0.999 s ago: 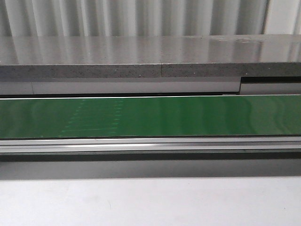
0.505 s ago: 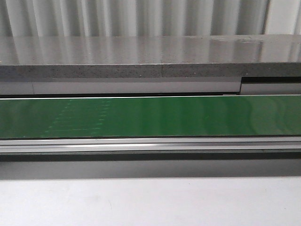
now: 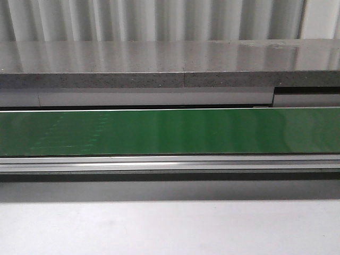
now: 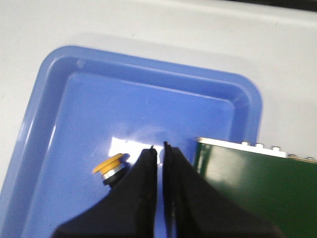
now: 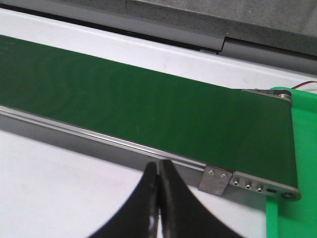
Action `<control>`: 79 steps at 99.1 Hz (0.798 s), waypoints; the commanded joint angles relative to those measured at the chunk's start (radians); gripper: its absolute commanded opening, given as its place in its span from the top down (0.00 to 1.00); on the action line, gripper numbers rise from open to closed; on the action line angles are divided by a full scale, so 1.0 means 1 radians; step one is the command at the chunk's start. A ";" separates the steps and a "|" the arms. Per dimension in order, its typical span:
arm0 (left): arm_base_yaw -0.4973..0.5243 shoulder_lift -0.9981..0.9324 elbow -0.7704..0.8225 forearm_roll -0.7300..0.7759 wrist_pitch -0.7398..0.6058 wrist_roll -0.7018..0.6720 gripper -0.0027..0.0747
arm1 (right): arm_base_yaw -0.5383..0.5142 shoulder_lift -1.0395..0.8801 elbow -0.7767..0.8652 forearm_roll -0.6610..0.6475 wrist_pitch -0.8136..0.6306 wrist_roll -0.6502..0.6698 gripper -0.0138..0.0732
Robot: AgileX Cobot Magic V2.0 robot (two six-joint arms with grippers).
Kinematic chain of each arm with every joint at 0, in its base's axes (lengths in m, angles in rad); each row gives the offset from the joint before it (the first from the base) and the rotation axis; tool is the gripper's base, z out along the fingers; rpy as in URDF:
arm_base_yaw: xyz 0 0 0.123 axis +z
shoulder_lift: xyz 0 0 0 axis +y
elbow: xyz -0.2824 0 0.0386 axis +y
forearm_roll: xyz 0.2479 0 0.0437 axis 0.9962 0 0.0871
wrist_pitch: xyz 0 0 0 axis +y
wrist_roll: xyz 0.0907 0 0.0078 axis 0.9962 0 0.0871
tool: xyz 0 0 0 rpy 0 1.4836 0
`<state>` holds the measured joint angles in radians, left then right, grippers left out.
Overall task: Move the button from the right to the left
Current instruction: 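Carry the button over the blue tray and lower it with the left gripper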
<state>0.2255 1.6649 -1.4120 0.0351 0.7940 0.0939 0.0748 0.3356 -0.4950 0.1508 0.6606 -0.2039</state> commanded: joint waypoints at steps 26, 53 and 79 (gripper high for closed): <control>-0.202 -0.270 0.128 -0.049 -0.144 -0.003 0.99 | 0.002 0.004 -0.025 0.009 -0.075 -0.007 0.92; -0.302 -0.443 0.291 -0.058 -0.233 -0.003 0.99 | 0.002 0.004 -0.025 0.009 -0.075 -0.007 0.92; -0.316 -0.640 0.473 -0.100 -0.310 -0.003 0.99 | 0.002 0.004 -0.025 0.009 -0.075 -0.007 0.92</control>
<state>-0.0828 1.1020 -0.9639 -0.0464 0.5818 0.0939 0.0748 0.3356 -0.4950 0.1508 0.6606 -0.2056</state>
